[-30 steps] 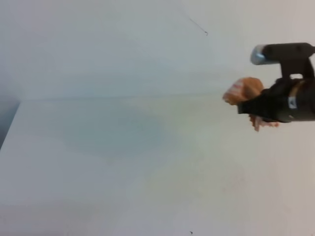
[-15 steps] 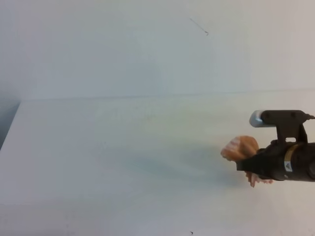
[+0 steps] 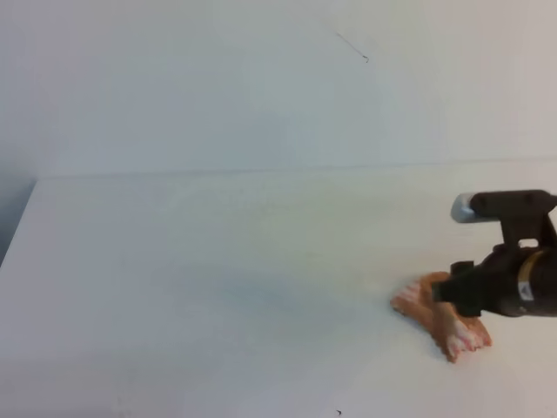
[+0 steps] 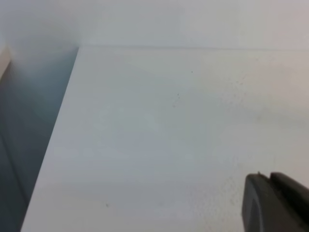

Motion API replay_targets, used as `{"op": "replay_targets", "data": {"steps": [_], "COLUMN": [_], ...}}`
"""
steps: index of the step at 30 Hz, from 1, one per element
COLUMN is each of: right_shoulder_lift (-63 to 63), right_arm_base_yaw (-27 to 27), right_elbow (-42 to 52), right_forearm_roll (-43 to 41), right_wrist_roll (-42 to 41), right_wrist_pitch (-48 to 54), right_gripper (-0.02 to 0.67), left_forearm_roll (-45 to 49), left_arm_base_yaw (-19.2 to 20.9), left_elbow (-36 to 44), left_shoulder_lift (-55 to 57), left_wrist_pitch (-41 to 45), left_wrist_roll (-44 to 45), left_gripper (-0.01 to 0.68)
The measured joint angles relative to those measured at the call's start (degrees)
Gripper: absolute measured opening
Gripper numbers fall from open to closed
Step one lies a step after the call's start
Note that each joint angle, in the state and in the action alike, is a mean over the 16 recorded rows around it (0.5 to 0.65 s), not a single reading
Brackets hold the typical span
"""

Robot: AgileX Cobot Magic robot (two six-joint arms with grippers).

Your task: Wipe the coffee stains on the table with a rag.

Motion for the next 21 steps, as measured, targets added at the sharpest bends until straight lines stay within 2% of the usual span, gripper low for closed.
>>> {"op": "replay_targets", "data": {"steps": [5,15,21], "right_shoulder_lift": [-11.3,-39.1,-53.8], "right_arm_base_yaw": [0.0,0.0,0.0], "right_elbow": [0.0,3.5,11.0], "right_forearm_roll": [-1.4,-2.9,-0.7], "right_wrist_roll": [-3.5,-10.5,-11.6], "right_wrist_pitch": [6.2,19.0,22.0], "right_gripper": [0.264,0.035,0.001], "left_forearm_roll": [0.0,0.0,0.0], "left_arm_base_yaw": [0.0,0.0,0.0], "left_elbow": [0.0,0.0,0.0], "left_shoulder_lift": [0.0,0.0,0.0], "left_wrist_pitch": [0.0,0.0,0.0], "left_wrist_roll": [0.0,0.0,0.0], "left_gripper": [-0.001,-0.001,-0.001]}}
